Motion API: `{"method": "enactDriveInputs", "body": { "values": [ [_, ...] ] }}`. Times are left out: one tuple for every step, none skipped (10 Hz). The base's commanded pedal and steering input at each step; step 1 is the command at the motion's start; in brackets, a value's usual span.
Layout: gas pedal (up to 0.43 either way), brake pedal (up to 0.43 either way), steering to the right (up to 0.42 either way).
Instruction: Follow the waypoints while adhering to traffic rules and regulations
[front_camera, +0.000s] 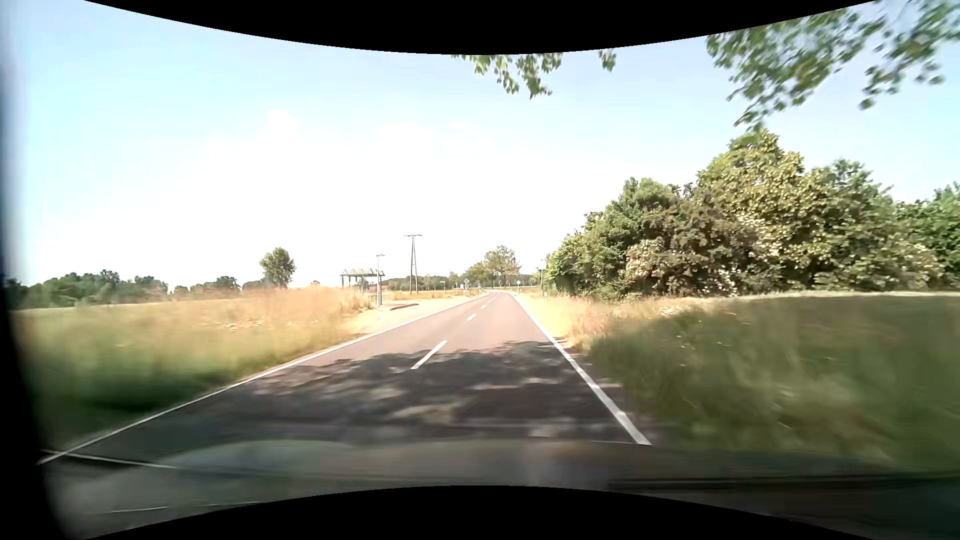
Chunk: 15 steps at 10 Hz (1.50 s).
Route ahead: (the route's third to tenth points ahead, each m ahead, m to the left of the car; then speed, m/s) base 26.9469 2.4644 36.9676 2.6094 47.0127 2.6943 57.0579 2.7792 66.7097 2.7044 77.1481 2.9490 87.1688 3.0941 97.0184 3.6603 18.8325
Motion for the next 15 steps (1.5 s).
{"method": "enactDriveInputs", "body": {
  "values": [
    [0.0, 0.006, -0.004],
    [0.0, 0.006, -0.008],
    [0.0, 0.006, -0.008],
    [0.0, 0.006, -0.005],
    [0.0, 0.006, -0.003],
    [0.0, 0.006, -0.002],
    [0.0, 0.006, -0.001],
    [0.0, 0.006, 0.0],
    [0.0, 0.006, 0.001],
    [0.0, 0.006, 0.002],
    [0.0, 0.006, 0.003],
    [0.0, 0.006, 0.003],
    [0.067, 0.006, 0.003],
    [0.15, 0.006, 0.004],
    [0.15, 0.006, 0.004]
  ]
}}
